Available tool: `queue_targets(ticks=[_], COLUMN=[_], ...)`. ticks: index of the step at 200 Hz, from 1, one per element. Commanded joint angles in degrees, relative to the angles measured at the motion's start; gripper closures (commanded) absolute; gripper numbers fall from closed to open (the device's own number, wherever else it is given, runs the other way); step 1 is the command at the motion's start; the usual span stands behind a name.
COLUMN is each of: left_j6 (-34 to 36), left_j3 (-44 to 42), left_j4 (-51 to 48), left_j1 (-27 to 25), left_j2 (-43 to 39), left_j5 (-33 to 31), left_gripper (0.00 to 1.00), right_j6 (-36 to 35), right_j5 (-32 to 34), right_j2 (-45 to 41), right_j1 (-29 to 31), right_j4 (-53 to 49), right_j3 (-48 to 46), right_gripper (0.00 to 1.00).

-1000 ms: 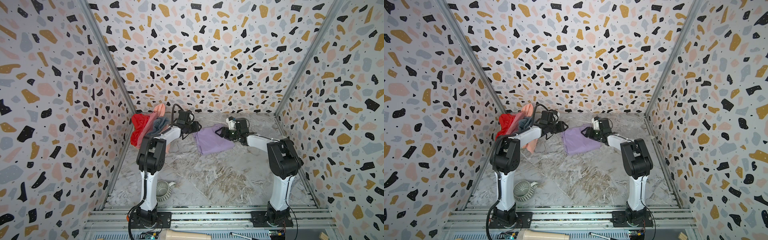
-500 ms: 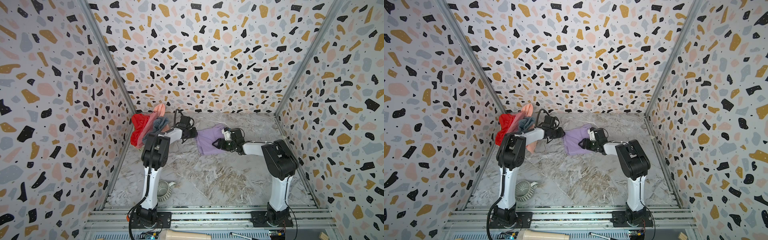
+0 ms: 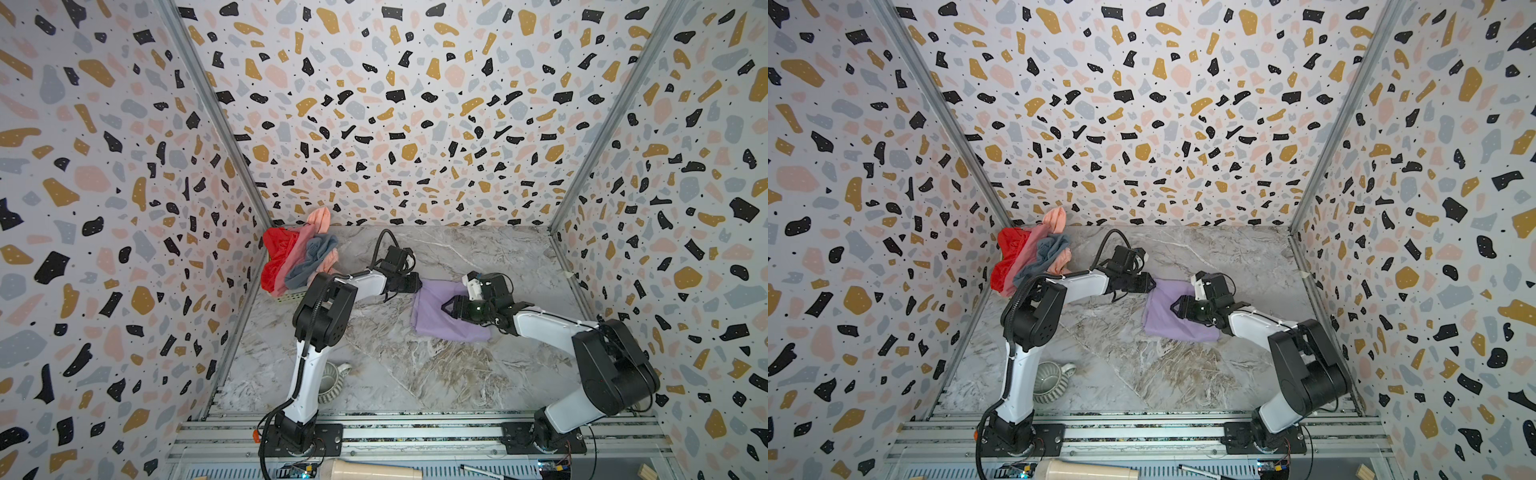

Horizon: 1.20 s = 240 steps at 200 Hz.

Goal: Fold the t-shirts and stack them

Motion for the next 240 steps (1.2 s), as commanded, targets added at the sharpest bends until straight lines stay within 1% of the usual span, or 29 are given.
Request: queue_targets(ticks=[1, 24, 32, 41, 58, 79, 89, 97, 126, 158, 168, 179, 183, 191, 203, 217, 225, 232, 240], left_j6=[0.3, 1.7, 2.3, 3.0, 4.8, 6.9, 7.7, 8.3, 9.5, 9.7, 9.4, 8.9, 8.7, 8.3, 7.6, 7.0, 6.5, 6.2, 5.9], left_j3=[-1.2, -1.9, -1.8, -1.5, 0.0, 2.0, 2.4, 2.9, 4.3, 6.6, 7.0, 6.8, 6.8, 6.7, 6.7, 6.6, 6.1, 5.5, 4.4], left_j4=[-1.1, -1.2, -1.4, -1.6, -3.1, -4.5, -4.7, -5.1, -5.3, -5.0, -4.4, -3.0, -2.4, -1.5, -0.1, 1.3, 2.4, 3.3, 4.2], left_j1=[0.4, -0.1, -0.3, -0.5, -1.0, -1.5, -1.8, -1.9, -2.0, -2.0, -2.0, -2.0, -2.0, -2.0, -2.0, -2.0, -2.0, -2.0, -2.0], left_j2=[-4.9, -8.1, -8.6, -8.8, -7.6, -5.4, -4.6, -4.0, -1.6, 1.2, 1.6, 1.7, 1.7, 1.7, 1.8, 1.6, 1.1, 0.5, -0.8], left_j5=[0.3, 1.3, 1.9, 2.5, 3.3, 4.6, 4.8, 4.8, 3.8, 2.9, 3.1, 3.4, 3.5, 3.8, 4.0, 4.6, 4.9, 5.2, 5.2], left_gripper=[0.64, 0.59, 0.57, 0.56, 0.55, 0.55, 0.55, 0.55, 0.55, 0.56, 0.56, 0.57, 0.57, 0.58, 0.62, 0.73, 0.83, 0.9, 0.97], right_j6=[-8.8, -12.9, -13.8, -15.0, -18.2, -21.7, -23.1, -24.0, -26.0, -25.2, -24.8, -24.5, -24.4, -24.4, -24.3, -24.0, -23.7, -23.5, -23.4], right_j5=[11.4, 13.9, 13.3, 12.6, 10.0, 7.2, 6.0, 6.2, 5.2, 2.8, 2.4, 1.9, 1.7, 1.3, 0.9, 0.4, 0.2, 0.2, -0.1], right_j2=[-4.9, -6.1, -6.1, -5.8, -3.9, -0.1, 1.9, 3.5, 7.9, 10.7, 11.3, 11.7, 11.8, 12.1, 12.5, 12.6, 12.4, 12.0, 11.1], right_j1=[-4.0, -7.8, -8.8, -9.7, -10.3, -10.3, -10.3, -10.3, -10.4, -10.3, -10.3, -10.3, -10.3, -10.3, -10.3, -10.3, -10.3, -10.3, -10.3], right_j4=[-5.8, -4.5, -3.1, -0.7, 3.8, 7.1, 7.6, 7.3, 7.7, 9.2, 9.4, 9.9, 10.1, 10.4, 10.1, 10.1, 10.1, 10.1, 10.1], right_j3=[3.6, 2.7, 1.9, 0.8, -0.6, -0.1, 0.8, 1.7, 3.5, 4.5, 4.8, 4.9, 4.9, 5.2, 5.8, 6.3, 6.3, 6.2, 5.9], right_gripper=[0.36, 0.31, 0.28, 0.28, 0.28, 0.29, 0.29, 0.29, 0.3, 0.32, 0.35, 0.41, 0.45, 0.57, 0.71, 0.84, 0.89, 0.91, 0.92])
